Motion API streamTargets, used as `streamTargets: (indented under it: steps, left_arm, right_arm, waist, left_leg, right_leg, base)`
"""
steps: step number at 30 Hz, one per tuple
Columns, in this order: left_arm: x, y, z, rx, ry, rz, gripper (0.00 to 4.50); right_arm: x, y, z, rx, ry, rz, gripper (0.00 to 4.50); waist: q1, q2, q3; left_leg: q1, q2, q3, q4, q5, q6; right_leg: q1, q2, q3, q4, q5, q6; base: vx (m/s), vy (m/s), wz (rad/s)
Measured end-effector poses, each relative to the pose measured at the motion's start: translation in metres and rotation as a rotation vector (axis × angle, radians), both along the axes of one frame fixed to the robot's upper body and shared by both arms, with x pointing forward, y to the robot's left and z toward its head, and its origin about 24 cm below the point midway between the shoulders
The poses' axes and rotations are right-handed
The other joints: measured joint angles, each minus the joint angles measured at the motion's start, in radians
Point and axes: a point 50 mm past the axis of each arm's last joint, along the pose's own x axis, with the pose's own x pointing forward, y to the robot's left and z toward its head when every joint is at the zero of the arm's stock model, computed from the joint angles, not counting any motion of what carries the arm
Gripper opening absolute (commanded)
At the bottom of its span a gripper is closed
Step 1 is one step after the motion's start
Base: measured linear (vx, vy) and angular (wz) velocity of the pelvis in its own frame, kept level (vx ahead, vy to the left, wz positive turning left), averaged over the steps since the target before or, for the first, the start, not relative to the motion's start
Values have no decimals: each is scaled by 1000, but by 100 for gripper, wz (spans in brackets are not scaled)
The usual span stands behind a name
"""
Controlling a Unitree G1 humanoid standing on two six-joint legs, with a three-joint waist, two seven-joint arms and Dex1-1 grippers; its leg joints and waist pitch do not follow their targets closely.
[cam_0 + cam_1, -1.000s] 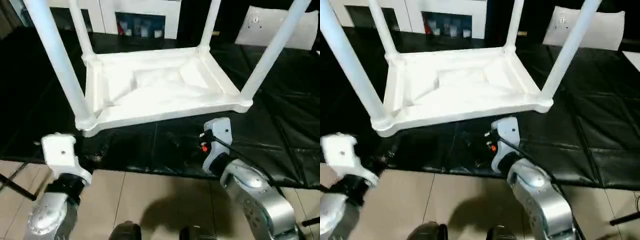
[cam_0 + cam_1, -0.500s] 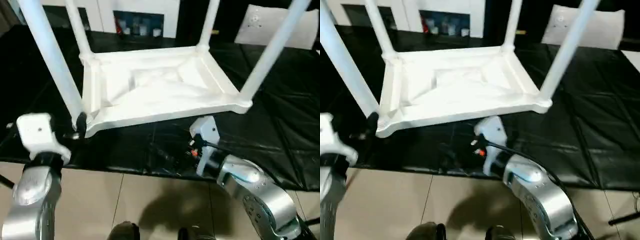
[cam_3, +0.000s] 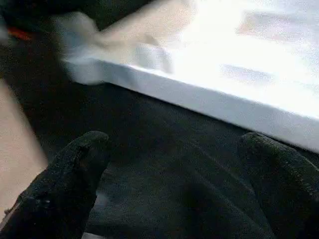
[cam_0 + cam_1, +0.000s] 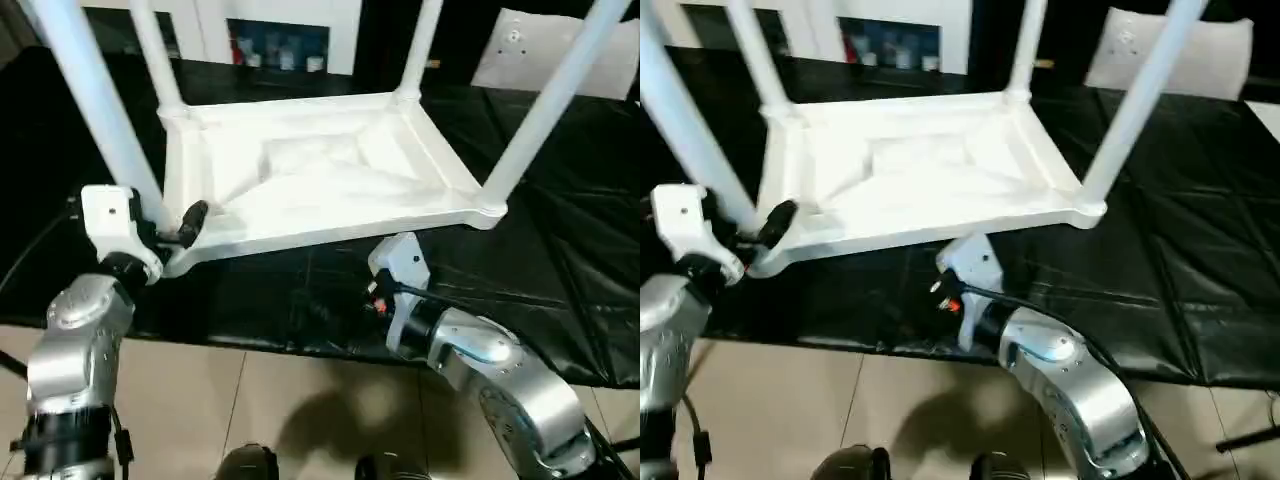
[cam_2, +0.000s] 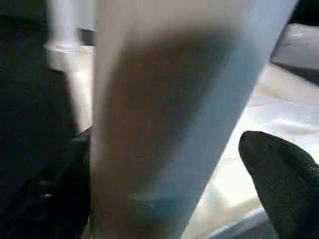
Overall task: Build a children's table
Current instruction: Rotate table base
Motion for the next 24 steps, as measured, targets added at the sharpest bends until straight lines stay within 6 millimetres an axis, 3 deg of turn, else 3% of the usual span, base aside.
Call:
streamTargets:
  steps: [7,11,16,19,24]
  left_arm:
    - [-19,-54,0,-71,-1,-472,449]
    - [-23,-72,0,-90,4,-558,449]
    - [-35,-87,1,-117,8,-649,449]
    - [-41,-92,1,-117,15,-671,449]
    - [-50,-116,2,-145,10,-759,449]
  right_arm:
    - [33,-37,-22,-195,-4,-265,450]
    - [45,-44,-36,-236,28,-318,450]
    - [56,-43,-41,-205,42,-332,450]
    - [59,-41,-44,-187,38,-316,450]
    - [64,-40,-46,-176,40,-319,450]
  waist:
    - [3,-1,-1]
    - [-8,-1,-1]
    - [-14,-2,-2]
    - [-27,-2,-2]
    - [-28,-2,-3]
  left_leg:
    - [0,6,18,0,0,0]
    - [1,12,22,-1,3,-1]
    - [1,26,39,-2,7,1]
    - [1,27,44,-2,8,3]
    - [3,28,47,-2,10,3]
  right_leg:
    - [-1,-3,3,0,1,-1]
    - [-3,0,2,2,1,-1]
    - [-7,3,2,4,1,-2]
    - [-8,3,4,4,3,-6]
    - [-10,2,4,4,8,-12]
  base:
    - [0,0,0]
    - [0,0,0]
    - [0,0,0]
    - [0,0,0]
    - [0,0,0]
